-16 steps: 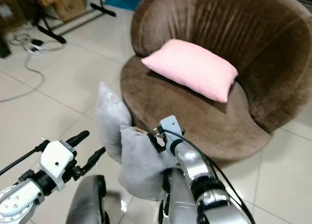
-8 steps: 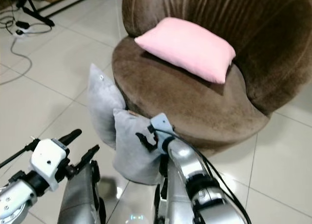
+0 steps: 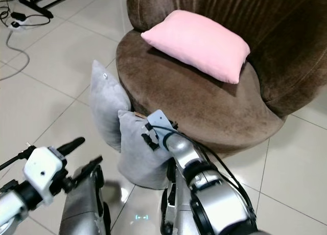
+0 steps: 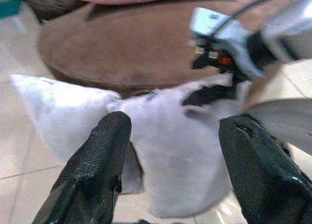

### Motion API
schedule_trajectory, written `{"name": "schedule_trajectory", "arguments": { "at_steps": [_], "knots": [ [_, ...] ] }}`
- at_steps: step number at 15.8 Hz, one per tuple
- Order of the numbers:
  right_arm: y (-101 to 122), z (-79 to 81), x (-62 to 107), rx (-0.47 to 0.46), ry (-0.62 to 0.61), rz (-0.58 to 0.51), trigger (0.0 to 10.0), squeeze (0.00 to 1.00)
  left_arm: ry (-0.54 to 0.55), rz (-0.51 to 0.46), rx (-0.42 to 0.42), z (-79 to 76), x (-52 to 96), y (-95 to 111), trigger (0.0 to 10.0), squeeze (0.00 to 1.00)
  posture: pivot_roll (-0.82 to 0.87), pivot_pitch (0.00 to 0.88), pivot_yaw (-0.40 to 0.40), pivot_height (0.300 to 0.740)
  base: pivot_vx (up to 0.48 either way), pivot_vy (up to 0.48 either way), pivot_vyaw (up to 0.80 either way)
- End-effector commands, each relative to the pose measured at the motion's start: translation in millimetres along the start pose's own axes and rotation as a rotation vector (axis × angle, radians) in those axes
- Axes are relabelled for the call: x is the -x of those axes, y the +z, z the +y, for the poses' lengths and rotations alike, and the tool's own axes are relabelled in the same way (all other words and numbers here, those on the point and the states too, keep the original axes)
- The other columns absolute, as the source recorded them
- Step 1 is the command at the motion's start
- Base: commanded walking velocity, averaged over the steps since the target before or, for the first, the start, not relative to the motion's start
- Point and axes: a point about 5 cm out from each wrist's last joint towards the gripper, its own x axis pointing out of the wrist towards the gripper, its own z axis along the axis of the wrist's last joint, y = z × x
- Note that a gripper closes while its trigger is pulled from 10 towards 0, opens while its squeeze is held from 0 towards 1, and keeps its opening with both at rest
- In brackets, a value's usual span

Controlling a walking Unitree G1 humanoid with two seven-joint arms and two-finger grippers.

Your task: Move the pillow to the sofa from floor

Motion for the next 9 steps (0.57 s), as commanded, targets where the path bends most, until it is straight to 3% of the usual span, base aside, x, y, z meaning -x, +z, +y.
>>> {"name": "schedule_trajectory", "arguments": {
  "at_steps": [1,6,8,9],
  "knots": [
    [-6.2,3.1,-0.5,-0.017,-0.006,0.043,10.0,0.00,-0.022,0.008,0.007,-1.6,5.8,2.9,10.0,0.00,0.24,0.278,-0.065,0.530,0.000,0.000,0.00],
    [-10.8,9.1,-1.9,-0.011,-0.067,0.074,10.0,0.00,-0.020,0.052,-0.002,-6.2,25.7,6.5,10.0,0.00,0.29,0.284,-0.058,0.530,0.000,0.000,0.00],
    [-4.3,4.8,-2.0,-0.117,-0.094,0.025,10.0,0.00,-0.017,0.062,0.009,-8.4,29.5,6.8,10.0,0.00,0.27,0.285,-0.062,0.530,0.000,0.000,0.00],
    [4.2,-0.3,-1.7,-0.226,-0.109,-0.053,10.0,0.00,-0.011,0.063,0.014,-9.3,29.8,6.6,10.0,0.00,0.27,0.284,-0.063,0.525,0.000,0.000,0.00]
  ]
}}
